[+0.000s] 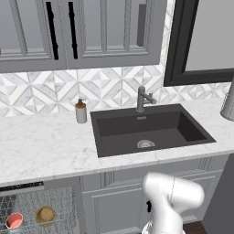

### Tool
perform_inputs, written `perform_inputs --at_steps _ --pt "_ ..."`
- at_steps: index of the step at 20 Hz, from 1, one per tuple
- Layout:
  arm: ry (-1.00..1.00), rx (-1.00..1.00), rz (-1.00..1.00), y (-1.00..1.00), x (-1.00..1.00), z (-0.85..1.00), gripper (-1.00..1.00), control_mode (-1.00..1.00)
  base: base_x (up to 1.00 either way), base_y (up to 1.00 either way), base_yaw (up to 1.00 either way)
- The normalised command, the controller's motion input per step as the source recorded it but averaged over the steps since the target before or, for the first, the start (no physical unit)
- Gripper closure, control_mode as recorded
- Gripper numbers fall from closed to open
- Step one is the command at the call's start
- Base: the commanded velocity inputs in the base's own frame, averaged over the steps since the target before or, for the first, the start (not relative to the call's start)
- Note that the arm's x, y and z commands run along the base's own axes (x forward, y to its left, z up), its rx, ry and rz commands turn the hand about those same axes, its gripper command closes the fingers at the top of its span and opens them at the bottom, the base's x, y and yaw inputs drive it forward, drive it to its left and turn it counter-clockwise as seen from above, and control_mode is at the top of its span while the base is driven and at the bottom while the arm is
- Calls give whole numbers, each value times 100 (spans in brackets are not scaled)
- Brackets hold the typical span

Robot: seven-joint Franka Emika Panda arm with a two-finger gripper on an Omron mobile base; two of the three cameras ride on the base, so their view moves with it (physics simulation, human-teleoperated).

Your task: Pick up the cup and bowl from the counter, place them in the dishwasher, and close the dishwasher door.

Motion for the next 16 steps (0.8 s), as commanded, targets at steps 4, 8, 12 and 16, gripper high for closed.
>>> perform_inputs --at_steps 4,8,12,16 --pt "-11 -8 0 39 27 -55 -100 -100 0 0 0" --pt "-7 -4 0 5 23 -51 -100 -100 0 0 0" --pt "-10 0 0 0 8 -48 -100 -100 0 0 0" --pt "-26 0 -1 -8 43 -84 -100 -100 0 0 0"
